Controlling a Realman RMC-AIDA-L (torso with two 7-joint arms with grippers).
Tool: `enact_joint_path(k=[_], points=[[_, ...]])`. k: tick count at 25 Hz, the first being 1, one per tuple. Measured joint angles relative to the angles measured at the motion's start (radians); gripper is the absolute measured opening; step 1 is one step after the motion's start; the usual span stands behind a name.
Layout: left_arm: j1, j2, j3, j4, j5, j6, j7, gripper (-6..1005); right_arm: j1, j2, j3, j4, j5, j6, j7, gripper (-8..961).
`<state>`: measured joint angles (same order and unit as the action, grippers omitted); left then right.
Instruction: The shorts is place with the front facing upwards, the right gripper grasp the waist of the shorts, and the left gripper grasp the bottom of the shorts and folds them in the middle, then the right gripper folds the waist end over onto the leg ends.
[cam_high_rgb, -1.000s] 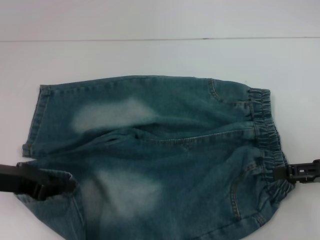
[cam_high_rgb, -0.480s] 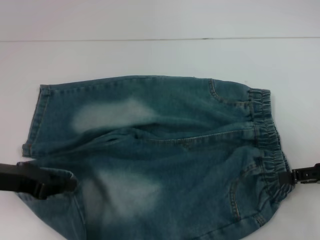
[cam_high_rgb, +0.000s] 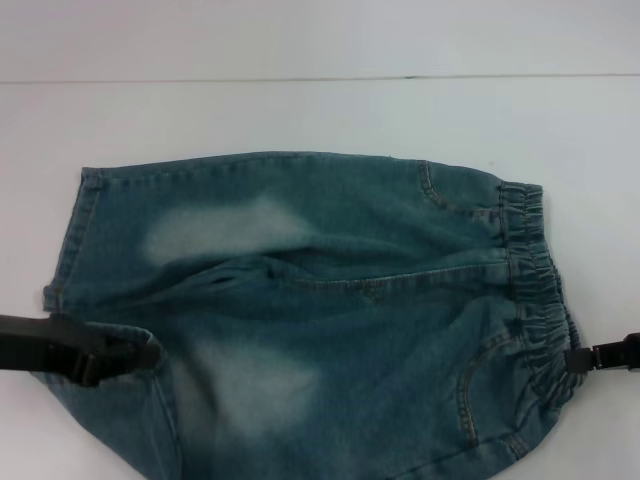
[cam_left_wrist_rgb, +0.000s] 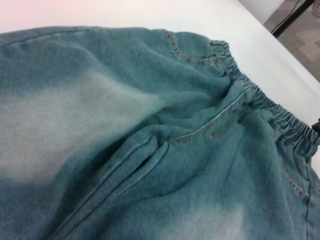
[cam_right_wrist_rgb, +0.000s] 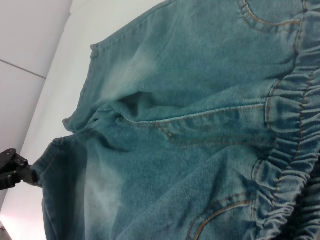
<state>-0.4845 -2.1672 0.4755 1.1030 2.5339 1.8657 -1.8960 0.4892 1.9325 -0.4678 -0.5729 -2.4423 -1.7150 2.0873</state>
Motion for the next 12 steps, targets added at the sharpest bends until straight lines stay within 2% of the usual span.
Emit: enact_joint_path(k=[3, 12], points=[[0.0, 0.0, 0.0, 0.0, -0.004, 0.0, 0.0, 28, -0.001, -0.002, 0.004, -0.004, 0.001, 0.0, 0.001, 19], [0.021, 0.003, -0.01, -0.001, -0.062, -0.027, 0.01, 33, -0.001, -0.006, 0.1, 0.002, 0.019, 0.02, 0.0, 2]])
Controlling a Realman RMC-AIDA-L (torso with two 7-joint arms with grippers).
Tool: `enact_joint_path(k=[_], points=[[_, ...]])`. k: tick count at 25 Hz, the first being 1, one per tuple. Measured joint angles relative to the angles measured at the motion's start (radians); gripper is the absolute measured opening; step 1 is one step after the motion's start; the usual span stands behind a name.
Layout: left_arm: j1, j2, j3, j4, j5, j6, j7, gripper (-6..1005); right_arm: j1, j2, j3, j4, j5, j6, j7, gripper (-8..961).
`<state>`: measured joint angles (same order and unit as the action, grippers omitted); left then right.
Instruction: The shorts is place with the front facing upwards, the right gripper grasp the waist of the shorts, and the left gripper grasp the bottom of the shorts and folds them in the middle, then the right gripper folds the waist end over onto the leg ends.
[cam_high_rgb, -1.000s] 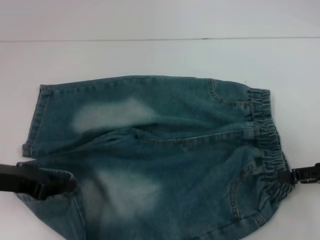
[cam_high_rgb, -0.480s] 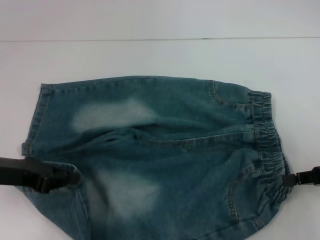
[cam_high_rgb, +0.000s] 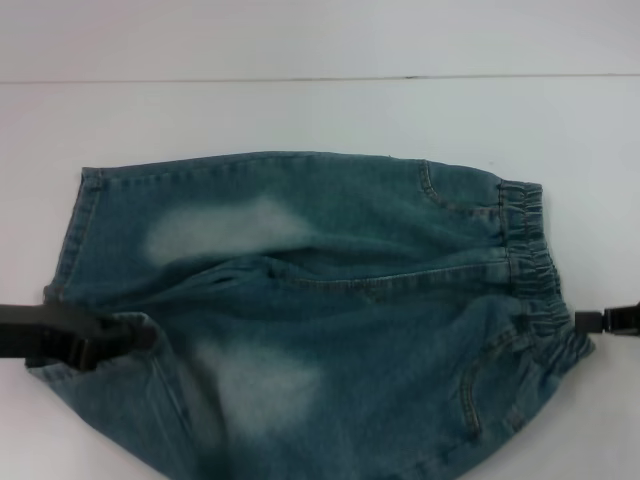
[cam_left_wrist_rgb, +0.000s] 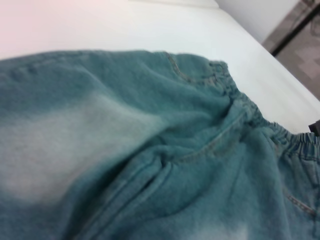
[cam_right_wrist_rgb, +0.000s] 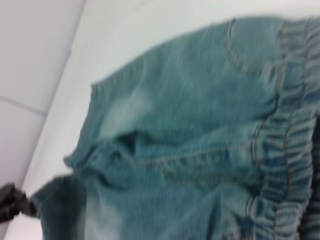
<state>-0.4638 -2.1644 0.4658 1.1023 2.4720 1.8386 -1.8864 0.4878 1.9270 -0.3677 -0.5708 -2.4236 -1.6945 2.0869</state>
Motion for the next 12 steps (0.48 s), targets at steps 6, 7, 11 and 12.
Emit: enact_joint_path(k=[6, 7, 11, 12], points=[[0.046, 0.003, -0.013, -0.012, -0.075, -0.122, 0.011, 36, -0.013, 0.006, 0.034, 0.034, 0.063, 0.042, -0.006, 2], [0.053, 0.005, -0.016, -0.02, -0.098, -0.14, 0.012, 36, -0.017, 0.005, 0.037, 0.048, 0.079, 0.047, -0.011, 2], [0.076, 0.015, -0.016, -0.044, -0.176, -0.193, 0.016, 38, -0.039, 0.007, 0.051, 0.069, 0.14, 0.059, -0.027, 2], [0.078, 0.018, -0.016, -0.051, -0.189, -0.205, 0.017, 39, -0.047, 0.009, 0.057, 0.069, 0.158, 0.061, -0.03, 1]])
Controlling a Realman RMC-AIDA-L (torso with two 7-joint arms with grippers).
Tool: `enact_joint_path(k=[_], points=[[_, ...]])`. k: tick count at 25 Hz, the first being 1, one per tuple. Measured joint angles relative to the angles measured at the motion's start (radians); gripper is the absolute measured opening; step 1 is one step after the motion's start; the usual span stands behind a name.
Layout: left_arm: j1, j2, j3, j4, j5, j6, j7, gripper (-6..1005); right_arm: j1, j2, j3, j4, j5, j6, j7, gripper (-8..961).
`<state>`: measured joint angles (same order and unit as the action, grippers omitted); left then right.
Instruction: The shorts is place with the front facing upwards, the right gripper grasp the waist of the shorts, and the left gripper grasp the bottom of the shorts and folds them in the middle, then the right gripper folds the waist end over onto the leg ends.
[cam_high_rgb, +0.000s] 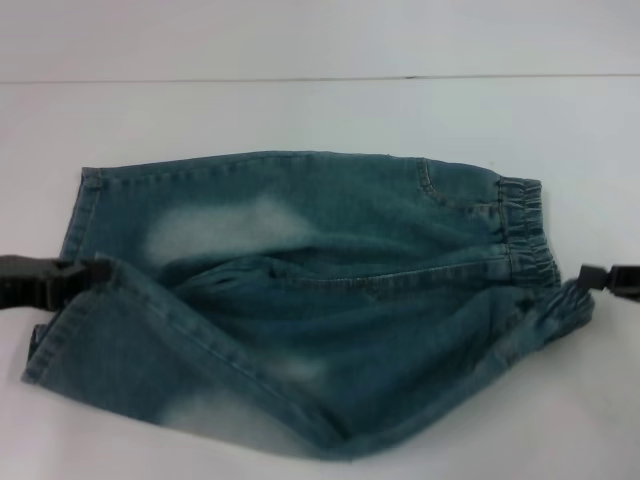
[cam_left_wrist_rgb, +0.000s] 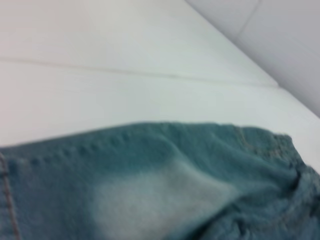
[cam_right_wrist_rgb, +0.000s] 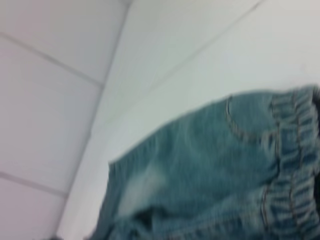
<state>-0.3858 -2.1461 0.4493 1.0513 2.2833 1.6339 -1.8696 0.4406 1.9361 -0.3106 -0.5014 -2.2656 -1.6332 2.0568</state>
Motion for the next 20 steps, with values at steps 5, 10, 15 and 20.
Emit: enact_joint_path(k=[5, 10, 15, 20], points=[[-0.009, 0.022, 0.0, -0.043, -0.027, -0.044, 0.001, 41, -0.031, 0.005, 0.054, 0.01, 0.077, 0.006, -0.009, 1], [-0.007, 0.031, -0.003, -0.047, -0.062, -0.065, 0.0, 44, -0.054, 0.005, 0.113, 0.037, 0.135, 0.039, -0.01, 1], [-0.001, 0.033, -0.035, -0.048, -0.083, -0.065, 0.0, 46, -0.056, 0.005, 0.127, 0.048, 0.148, 0.062, -0.012, 2], [0.007, 0.034, -0.053, -0.053, -0.112, -0.063, 0.009, 49, -0.057, 0.013, 0.133, 0.05, 0.221, 0.066, -0.007, 2]])
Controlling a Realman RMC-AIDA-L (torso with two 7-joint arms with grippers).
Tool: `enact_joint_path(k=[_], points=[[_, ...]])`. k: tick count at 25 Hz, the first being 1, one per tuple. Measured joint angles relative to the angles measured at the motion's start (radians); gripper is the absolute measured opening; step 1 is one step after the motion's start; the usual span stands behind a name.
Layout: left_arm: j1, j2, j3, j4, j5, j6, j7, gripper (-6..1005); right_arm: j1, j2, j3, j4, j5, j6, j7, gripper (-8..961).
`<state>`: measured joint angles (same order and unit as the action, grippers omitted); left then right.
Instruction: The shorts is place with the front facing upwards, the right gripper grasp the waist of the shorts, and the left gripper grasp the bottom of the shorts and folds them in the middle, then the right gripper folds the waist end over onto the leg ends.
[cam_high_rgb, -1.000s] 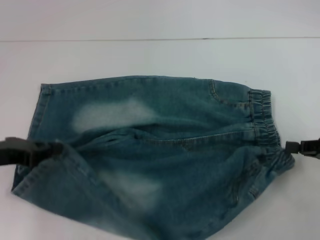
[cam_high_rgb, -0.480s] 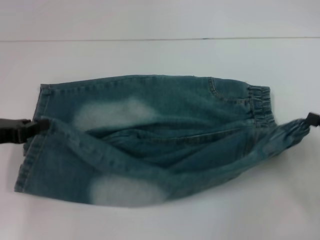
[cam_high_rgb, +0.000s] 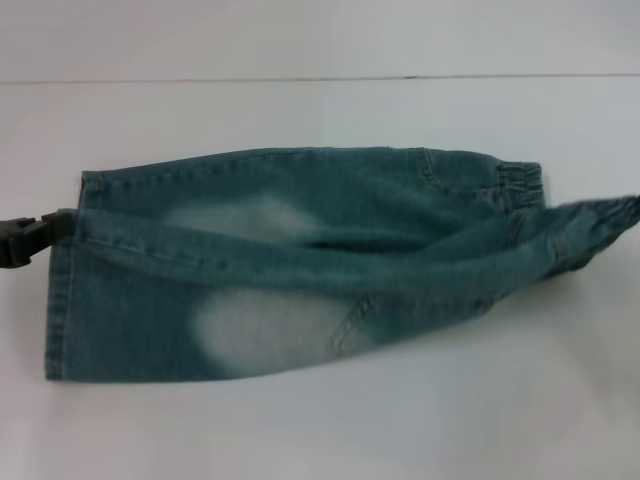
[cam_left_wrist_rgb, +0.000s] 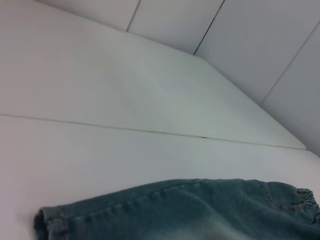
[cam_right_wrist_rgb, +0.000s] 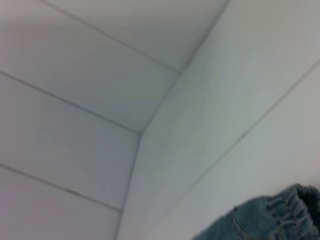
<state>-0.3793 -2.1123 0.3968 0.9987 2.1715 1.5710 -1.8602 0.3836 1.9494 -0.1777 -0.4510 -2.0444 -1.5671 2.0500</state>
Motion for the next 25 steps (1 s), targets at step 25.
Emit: enact_joint_path(k=[25], points=[[-0.044, -0.013, -0.004, -0.04, -0.107, -0.127, 0.031, 61, 0.087, 0.064, 0.047, 0.014, 0.147, 0.126, 0.002, 4]])
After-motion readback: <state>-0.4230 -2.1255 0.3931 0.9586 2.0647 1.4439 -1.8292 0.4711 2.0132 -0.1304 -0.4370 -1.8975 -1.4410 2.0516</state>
